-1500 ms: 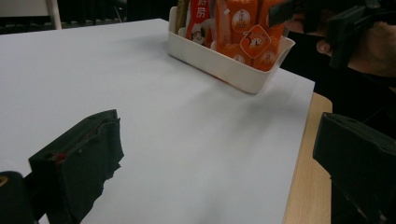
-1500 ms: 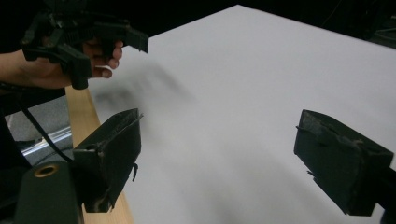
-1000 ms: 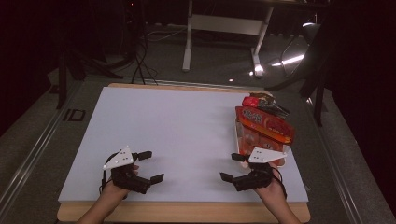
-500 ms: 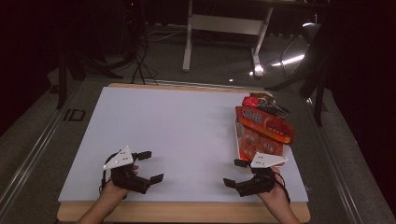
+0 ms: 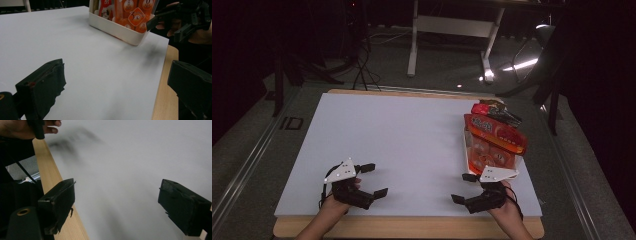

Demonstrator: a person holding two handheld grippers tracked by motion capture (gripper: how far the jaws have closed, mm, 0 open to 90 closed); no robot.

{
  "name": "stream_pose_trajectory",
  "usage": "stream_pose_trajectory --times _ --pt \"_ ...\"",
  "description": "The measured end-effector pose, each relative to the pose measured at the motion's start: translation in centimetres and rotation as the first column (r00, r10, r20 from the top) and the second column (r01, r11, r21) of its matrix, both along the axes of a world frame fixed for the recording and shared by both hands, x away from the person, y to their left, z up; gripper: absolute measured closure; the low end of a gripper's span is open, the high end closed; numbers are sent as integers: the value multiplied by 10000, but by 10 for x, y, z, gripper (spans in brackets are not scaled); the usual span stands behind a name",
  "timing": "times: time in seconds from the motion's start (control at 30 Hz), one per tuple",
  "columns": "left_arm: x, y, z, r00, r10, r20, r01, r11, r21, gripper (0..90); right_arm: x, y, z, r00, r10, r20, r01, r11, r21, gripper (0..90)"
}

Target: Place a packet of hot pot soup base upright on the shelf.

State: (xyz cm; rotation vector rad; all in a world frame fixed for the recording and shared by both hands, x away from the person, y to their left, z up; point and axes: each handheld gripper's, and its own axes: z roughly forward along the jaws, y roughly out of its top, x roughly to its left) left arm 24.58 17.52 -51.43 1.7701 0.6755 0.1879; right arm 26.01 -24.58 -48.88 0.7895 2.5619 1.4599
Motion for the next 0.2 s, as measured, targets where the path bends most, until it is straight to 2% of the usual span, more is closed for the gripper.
stream_pose_trajectory --times 0.2 --pt "1 -1 -3 10000 -43 -71 43 10000 37 17 1 -1 -1 9999 59 147 -58 9999 -83 137"
